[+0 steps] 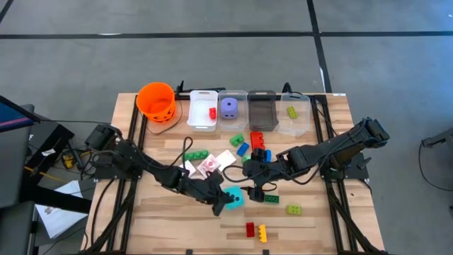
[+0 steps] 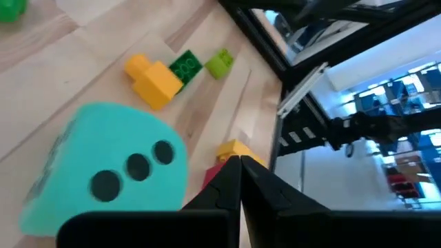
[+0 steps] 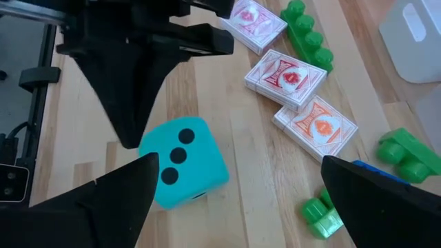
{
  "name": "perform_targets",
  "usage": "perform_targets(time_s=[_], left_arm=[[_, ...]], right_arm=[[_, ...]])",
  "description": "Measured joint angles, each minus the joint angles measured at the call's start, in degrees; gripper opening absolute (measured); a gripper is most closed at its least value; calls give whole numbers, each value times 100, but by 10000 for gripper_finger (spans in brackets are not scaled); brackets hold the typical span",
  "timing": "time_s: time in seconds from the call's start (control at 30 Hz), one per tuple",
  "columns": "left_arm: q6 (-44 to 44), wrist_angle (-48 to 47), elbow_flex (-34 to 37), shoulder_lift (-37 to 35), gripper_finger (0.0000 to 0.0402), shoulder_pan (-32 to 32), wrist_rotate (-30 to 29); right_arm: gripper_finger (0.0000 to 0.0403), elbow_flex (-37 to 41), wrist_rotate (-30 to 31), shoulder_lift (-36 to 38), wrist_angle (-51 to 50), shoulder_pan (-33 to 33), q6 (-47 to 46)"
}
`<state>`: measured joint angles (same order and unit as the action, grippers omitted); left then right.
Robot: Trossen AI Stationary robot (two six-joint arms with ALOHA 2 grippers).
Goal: Pick & Place Toys
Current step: Put the blue dice into the left transparent bin
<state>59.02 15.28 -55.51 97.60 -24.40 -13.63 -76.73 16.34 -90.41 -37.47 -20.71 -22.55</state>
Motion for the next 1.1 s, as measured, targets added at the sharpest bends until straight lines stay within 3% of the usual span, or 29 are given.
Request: perform_targets(time_s=[0.33,0.8,1.1], left_arm=[[-76,-820,0,0,0,2,-216],[-1060,-799,0,2,0,5,-468],[-1115,-598,-9,302,0,70,-339]], right_arm=[[395,0,0,0,11,0,0],[395,0,2,0,15,0,0],[395,0,16,0,34,0,-2]])
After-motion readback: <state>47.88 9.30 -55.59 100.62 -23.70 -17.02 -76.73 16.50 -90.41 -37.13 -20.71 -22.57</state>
